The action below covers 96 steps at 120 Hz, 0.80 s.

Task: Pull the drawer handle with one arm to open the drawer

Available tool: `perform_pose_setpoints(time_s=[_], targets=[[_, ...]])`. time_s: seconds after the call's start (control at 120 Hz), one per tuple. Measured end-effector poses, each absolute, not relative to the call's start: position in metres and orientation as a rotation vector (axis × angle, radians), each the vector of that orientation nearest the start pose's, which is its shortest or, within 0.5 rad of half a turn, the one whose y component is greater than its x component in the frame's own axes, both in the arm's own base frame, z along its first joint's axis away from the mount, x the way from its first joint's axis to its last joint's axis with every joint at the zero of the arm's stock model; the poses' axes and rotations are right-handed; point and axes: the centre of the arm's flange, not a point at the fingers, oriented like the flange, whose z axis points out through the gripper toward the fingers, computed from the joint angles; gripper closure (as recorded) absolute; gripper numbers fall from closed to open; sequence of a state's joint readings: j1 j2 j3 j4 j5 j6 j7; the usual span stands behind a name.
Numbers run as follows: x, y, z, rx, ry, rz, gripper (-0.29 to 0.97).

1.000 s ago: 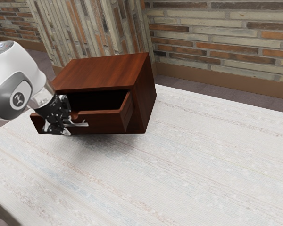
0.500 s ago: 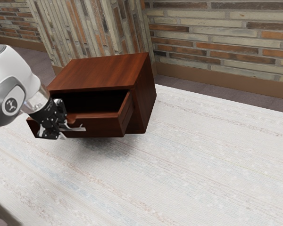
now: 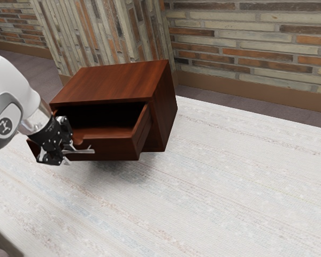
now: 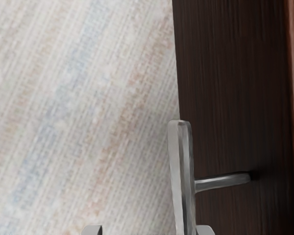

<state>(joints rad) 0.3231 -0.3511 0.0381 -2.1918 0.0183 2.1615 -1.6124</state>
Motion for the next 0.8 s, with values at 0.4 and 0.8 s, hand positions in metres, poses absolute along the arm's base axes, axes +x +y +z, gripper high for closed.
perform_pose_setpoints(time_s=[0.4,0.8], targets=[[0.435,0.167,0.561,1.626,2.436,0.391,0.50],[0.430,0.166,0.569,1.619,2.427,0.411,0.50]])
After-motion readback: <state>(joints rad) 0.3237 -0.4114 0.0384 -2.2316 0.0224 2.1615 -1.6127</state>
